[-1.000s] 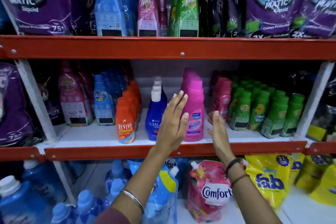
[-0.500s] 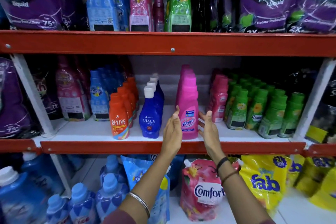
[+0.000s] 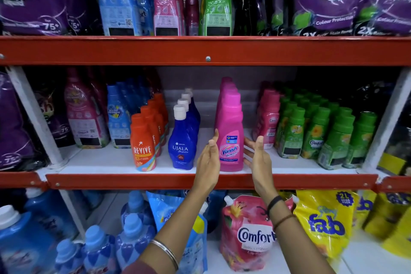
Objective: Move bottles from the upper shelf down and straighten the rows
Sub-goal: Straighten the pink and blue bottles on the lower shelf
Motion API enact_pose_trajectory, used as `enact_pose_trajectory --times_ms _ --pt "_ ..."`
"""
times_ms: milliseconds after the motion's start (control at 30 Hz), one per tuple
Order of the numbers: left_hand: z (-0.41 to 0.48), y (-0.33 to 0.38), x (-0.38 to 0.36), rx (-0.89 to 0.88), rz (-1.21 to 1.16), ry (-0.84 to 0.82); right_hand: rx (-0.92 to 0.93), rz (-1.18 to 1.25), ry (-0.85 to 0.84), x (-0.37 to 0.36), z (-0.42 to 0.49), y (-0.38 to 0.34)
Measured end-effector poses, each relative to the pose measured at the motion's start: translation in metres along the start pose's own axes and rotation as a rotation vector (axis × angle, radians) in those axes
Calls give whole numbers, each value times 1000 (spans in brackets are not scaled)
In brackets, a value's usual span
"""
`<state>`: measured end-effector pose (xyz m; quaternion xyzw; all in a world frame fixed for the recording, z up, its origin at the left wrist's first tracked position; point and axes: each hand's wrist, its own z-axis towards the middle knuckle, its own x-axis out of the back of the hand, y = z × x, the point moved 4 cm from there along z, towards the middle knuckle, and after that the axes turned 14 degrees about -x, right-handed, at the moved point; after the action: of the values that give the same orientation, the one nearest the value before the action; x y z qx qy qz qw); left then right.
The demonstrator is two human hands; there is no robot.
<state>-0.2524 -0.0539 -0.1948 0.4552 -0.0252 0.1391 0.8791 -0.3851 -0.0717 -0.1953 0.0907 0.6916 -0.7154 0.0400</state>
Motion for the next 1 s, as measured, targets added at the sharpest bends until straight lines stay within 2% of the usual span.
enact_pose_trajectory --times_ms 100,233,333,400,467,633,800,1000 --pt "-11 3 5 -93 26 41 25 -13 50 2 0 5" --pt "-30 10 31 -202 -21 255 267 -46 208 -7 -25 10" --pt "-34 7 61 -276 -12 439 342 -45 66 -40 -42 15" --pt "-30 -1 80 -236 15 491 317 -78 -39 -67 -45 21" --pt "-23 -12 94 -149 32 468 258 -115 -90 -92 -41 29" --pt "-6 -28 105 -36 14 269 34 -51 -88 -118 -24 38" --pt "-3 -31 110 -10 22 184 2 27 -54 -119 -21 37" --pt "-7 -28 112 -9 -16 155 -6 55 -33 -116 -18 36"
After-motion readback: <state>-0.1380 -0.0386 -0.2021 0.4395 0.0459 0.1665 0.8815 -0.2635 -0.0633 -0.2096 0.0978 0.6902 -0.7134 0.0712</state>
